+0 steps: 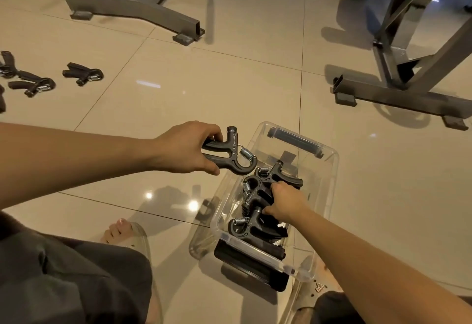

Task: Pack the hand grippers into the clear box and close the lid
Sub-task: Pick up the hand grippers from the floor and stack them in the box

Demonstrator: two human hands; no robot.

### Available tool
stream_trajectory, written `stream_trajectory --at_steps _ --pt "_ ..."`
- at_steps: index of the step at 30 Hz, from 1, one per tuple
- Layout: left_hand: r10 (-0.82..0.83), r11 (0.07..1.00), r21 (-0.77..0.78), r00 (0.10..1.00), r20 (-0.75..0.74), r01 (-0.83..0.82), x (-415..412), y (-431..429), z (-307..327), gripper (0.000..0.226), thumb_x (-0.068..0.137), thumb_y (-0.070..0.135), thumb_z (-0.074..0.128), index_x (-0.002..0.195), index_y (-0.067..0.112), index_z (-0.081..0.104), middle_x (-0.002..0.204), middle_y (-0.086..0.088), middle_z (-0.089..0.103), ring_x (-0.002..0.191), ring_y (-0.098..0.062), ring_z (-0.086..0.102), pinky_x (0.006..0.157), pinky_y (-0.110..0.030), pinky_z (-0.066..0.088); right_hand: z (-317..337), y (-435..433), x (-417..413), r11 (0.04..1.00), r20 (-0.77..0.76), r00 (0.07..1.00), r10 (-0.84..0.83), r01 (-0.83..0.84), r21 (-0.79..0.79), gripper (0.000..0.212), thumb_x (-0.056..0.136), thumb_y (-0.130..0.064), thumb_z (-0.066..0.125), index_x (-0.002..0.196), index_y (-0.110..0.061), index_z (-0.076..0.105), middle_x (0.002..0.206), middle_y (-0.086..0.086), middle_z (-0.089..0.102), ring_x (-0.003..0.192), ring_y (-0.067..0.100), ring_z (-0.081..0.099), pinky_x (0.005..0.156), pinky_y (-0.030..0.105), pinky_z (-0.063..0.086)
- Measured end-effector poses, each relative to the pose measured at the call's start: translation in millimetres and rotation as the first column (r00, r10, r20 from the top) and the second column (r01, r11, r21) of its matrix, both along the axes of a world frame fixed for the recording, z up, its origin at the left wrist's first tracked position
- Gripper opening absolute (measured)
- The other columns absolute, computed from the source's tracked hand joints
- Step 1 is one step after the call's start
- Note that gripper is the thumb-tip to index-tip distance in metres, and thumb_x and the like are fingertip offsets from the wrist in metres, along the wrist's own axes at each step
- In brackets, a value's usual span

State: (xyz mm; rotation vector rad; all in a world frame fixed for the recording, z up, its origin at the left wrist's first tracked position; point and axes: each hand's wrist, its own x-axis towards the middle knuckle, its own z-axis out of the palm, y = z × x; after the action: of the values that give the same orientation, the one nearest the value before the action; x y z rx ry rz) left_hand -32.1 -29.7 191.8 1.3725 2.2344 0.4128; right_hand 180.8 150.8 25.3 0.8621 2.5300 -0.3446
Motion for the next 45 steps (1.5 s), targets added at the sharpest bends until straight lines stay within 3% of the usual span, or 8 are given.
stream_trajectory --at_steps 6,13,17,21,27,31,38,45 --pt "-0.066 0.998 -0.002 0.997 -0.026 0.066 5.6 -0.1 -2.2 0.055 0.068 0.045 0.088 0.112 0.026 0.06 0.103 0.01 0.062 0.094 -0.014 0.059 0.079 -0.033 0.05 5.3 0.1 -1.9 1.0 0.053 0.998 0.014 -0.013 -0.011 0.057 0.079 -0.052 0.079 0.117 -0.017 0.056 0.116 0.003 0.058 0.102 0.026 0.061 0.085 0.041 0.053" --pt "-0.149 0.987 -0.067 0.985 -0.087 0.143 11.0 -3.3 -0.8 0.055 0.069 0.048 0.085 0.111 0.026 0.059 0.102 0.009 0.06 0.094 -0.014 0.055 0.081 -0.038 0.051 95.2 12.3 -27.6 0.949 -0.005 0.998 0.062 -0.06 -0.309 0.044 0.082 -0.037 0.08 0.115 -0.013 0.065 0.109 0.003 0.067 0.101 0.024 0.063 0.085 0.035 0.053" --pt "-0.12 0.992 -0.032 0.991 -0.06 0.119 17.3 -0.1 5.1 0.053 0.068 0.048 0.086 0.109 0.026 0.059 0.102 0.009 0.061 0.093 -0.014 0.056 0.079 -0.036 0.051 179.3 1.5 -29.9 0.757 -0.148 0.967 -0.208 0.063 -0.651 0.043 0.087 -0.021 0.078 0.124 -0.009 0.061 0.11 0.011 0.07 0.1 0.029 0.071 0.082 0.042 0.061" --pt "-0.071 0.995 0.074 0.997 -0.011 0.071 30.1 -1.3 9.0 0.054 0.067 0.05 0.086 0.108 0.028 0.06 0.102 0.011 0.062 0.093 -0.011 0.057 0.08 -0.035 0.052 204.9 -13.5 -11.3 0.72 -0.169 0.917 -0.361 0.158 -0.676 0.026 0.091 -0.014 0.072 0.115 -0.009 0.063 0.105 0.011 0.071 0.098 0.028 0.071 0.076 0.037 0.063" --pt "0.079 0.988 0.127 0.994 0.07 -0.087 53.4 1.0 15.7 0.054 0.067 0.053 0.086 0.105 0.028 0.057 0.097 0.011 0.063 0.088 -0.013 0.06 0.075 -0.034 0.051 197.4 -24.2 -2.5 0.53 -0.243 0.636 -0.733 0.31 -0.789 0.014 0.094 -0.005 0.067 0.107 -0.005 0.065 0.097 0.02 0.07 0.066 0.021 0.071 0.062 0.034 0.063" --pt "0.061 0.996 0.044 0.928 0.367 -0.082 43.2 5.1 21.8 0.036 0.075 0.047 0.084 0.097 0.023 0.069 0.088 -0.003 0.07 0.075 -0.014 0.064 0.07 -0.032 0.052 194.4 -11.1 -5.0 0.66 -0.323 0.701 -0.636 0.277 -0.699 0.017 0.097 -0.004 0.061 0.113 -0.003 0.066 0.096 0.023 0.07 0.07 0.024 0.072 0.06 0.029 0.061" --pt "-0.159 0.981 0.103 0.985 -0.067 0.166 32.9 1.8 22.1 0.059 0.085 0.045 0.075 0.137 0.036 0.048 0.116 0.019 0.06 0.099 -0.002 0.06 0.083 -0.027 0.048 203.1 4.7 -3.5 0.811 -0.438 0.797 -0.416 0.107 -0.576 0.019 0.099 -0.007 0.058 0.114 -0.008 0.07 0.097 0.022 0.069 0.086 0.036 0.071 0.07 0.038 0.064" --pt "-0.201 0.906 0.359 0.974 -0.101 0.224 35.3 9.8 31.5 0.018 0.092 0.036 0.069 0.108 0.029 0.067 0.087 0.014 0.064 0.082 -0.007 0.059 0.07 -0.026 0.049 213.2 7.9 -10.5 0.811 -0.494 0.763 -0.417 0.067 -0.581 0.02 0.101 -0.011 0.057 0.114 -0.01 0.073 0.097 0.017 0.07 0.082 0.028 0.072 0.067 0.034 0.063"
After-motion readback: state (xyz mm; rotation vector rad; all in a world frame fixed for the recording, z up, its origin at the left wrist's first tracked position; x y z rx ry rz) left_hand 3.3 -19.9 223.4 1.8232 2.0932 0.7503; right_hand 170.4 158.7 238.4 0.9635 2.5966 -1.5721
